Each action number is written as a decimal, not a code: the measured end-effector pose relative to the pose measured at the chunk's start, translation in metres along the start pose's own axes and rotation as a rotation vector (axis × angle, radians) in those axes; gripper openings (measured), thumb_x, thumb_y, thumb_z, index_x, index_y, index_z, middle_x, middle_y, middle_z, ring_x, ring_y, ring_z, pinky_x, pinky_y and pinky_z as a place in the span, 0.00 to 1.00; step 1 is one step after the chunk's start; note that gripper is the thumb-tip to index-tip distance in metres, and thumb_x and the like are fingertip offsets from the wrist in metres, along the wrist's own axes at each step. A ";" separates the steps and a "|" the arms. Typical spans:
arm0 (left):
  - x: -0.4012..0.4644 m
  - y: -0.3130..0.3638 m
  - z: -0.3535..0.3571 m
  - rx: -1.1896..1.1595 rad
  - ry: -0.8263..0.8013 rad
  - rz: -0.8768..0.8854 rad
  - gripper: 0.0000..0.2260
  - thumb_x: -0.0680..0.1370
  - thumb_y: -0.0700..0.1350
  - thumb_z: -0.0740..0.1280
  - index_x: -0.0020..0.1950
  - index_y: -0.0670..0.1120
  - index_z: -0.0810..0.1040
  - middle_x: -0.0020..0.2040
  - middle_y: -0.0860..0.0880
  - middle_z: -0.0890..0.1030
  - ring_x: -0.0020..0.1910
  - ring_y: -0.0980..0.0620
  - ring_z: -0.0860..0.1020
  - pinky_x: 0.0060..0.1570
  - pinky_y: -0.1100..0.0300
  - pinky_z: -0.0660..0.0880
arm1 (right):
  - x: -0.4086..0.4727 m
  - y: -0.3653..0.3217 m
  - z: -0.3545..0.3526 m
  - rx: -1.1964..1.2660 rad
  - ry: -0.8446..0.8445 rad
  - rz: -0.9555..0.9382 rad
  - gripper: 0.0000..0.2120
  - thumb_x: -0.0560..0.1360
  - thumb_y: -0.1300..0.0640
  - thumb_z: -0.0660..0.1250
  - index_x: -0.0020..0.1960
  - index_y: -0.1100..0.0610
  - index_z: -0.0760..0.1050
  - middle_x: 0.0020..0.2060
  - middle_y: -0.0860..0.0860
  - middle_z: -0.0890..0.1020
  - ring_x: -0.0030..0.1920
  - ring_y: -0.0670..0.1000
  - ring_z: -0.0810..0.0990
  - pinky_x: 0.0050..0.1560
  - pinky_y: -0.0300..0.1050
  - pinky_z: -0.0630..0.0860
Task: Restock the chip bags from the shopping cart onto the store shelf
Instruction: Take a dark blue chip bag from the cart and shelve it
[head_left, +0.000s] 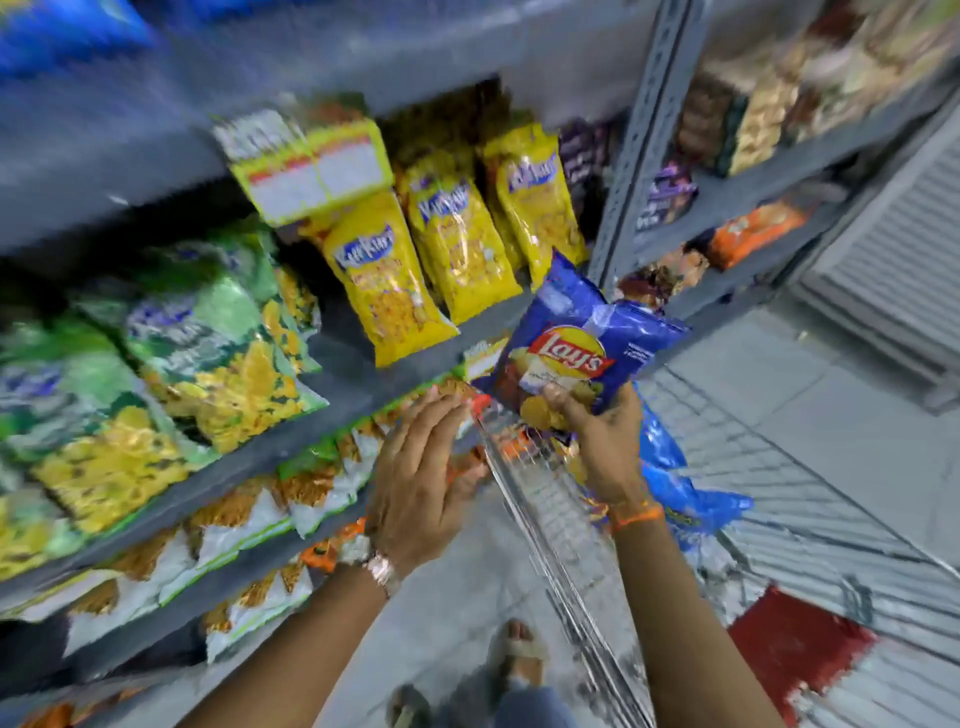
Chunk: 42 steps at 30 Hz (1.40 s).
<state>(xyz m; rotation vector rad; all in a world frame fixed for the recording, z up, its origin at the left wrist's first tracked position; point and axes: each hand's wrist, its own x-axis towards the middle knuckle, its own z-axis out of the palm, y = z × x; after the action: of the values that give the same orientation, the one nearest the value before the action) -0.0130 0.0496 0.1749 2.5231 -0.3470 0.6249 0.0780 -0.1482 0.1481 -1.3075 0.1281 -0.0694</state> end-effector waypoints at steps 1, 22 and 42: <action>0.002 -0.002 -0.021 0.034 0.058 -0.011 0.28 0.85 0.57 0.53 0.73 0.38 0.74 0.74 0.44 0.73 0.78 0.45 0.66 0.81 0.51 0.55 | -0.003 -0.022 0.017 -0.007 -0.066 -0.039 0.18 0.71 0.67 0.77 0.58 0.55 0.81 0.49 0.53 0.88 0.49 0.52 0.88 0.48 0.51 0.86; -0.080 -0.100 -0.365 0.907 0.303 -0.400 0.34 0.83 0.62 0.53 0.80 0.40 0.65 0.80 0.43 0.66 0.79 0.41 0.64 0.81 0.43 0.55 | -0.110 -0.209 0.416 -0.016 -0.954 -0.431 0.15 0.70 0.63 0.78 0.55 0.54 0.81 0.47 0.48 0.88 0.48 0.48 0.87 0.49 0.48 0.85; -0.129 -0.193 -0.409 0.731 0.675 -0.348 0.25 0.85 0.56 0.55 0.71 0.37 0.73 0.67 0.40 0.76 0.69 0.41 0.69 0.74 0.44 0.65 | -0.141 -0.176 0.511 -0.269 -0.685 -0.557 0.24 0.64 0.43 0.81 0.53 0.56 0.82 0.39 0.40 0.84 0.34 0.28 0.79 0.34 0.24 0.74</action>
<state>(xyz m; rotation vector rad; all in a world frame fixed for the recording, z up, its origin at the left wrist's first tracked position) -0.2036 0.4454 0.3422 2.6791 0.6600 1.5966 0.0101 0.3132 0.4564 -1.5353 -0.8373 -0.0749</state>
